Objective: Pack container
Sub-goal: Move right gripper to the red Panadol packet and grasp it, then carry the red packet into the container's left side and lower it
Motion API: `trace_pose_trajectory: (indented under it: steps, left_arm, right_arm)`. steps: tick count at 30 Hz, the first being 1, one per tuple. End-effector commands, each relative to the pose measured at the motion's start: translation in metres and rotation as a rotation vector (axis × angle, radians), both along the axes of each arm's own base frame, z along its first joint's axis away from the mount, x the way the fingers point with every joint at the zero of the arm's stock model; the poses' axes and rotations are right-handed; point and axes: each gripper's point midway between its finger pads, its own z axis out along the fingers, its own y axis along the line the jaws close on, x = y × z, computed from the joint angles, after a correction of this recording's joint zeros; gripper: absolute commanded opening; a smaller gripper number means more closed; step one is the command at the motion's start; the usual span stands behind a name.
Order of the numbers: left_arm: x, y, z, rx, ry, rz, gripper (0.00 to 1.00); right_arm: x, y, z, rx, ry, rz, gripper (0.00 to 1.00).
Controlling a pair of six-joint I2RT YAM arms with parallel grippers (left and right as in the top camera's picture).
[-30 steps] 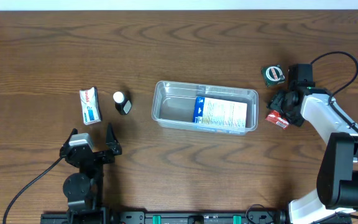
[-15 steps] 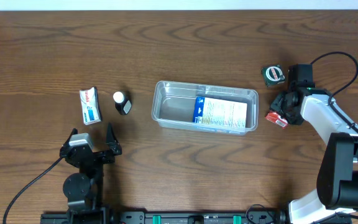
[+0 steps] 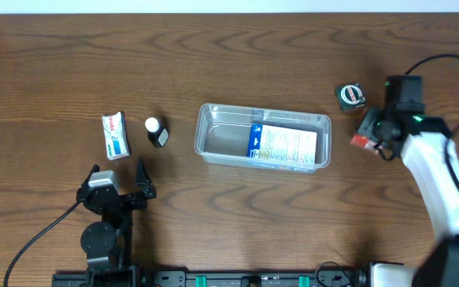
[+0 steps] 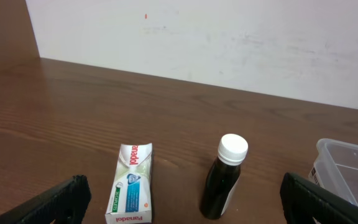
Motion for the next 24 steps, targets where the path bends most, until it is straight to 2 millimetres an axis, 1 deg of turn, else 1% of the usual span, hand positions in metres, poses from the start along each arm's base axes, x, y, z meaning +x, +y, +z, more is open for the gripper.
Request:
trace_pose_trajectory:
  steps: [1,4,6,8,11,14,18,21,24]
  left_arm:
    - [-0.001,0.000,-0.015,0.012,0.048,-0.003,0.98]
    - [-0.001,0.000,-0.015,0.012,0.048,-0.003,0.98]
    - [-0.001,0.000,-0.015,0.012,0.048,-0.003,0.98]
    - [-0.001,0.000,-0.015,0.012,0.048,-0.003,0.98]
    - [-0.001,0.000,-0.015,0.011,0.048,-0.003,0.98]
    - [-0.001,0.000,-0.015,0.012,0.048,-0.003,0.98]
    - [-0.001,0.000,-0.015,0.012,0.048,-0.003,0.98]
    - [-0.001,0.000,-0.015,0.012,0.048,-0.003,0.98]
    - [-0.001,0.000,-0.015,0.011,0.048,-0.003,0.98]
  right_arm:
    - [0.004,0.007,0.057,0.004,-0.161,0.051,0.55]
    - [-0.001,0.016,0.092,0.025,-0.275,0.080,0.54]
    - [-0.003,0.029,0.112,0.063,-0.345,0.127,0.54]
    - [-0.003,0.053,0.129,0.128,-0.407,0.209,0.53]
    - [-0.002,0.092,0.141,0.209,-0.455,0.340,0.53]
    - [0.001,0.128,0.142,0.239,-0.468,0.436,0.53]
    - [0.006,0.180,0.135,0.276,-0.470,0.561,0.53]
    - [0.009,0.216,0.123,0.296,-0.457,0.635,0.53]
    - [0.011,0.246,0.102,0.318,-0.415,0.661,0.53]
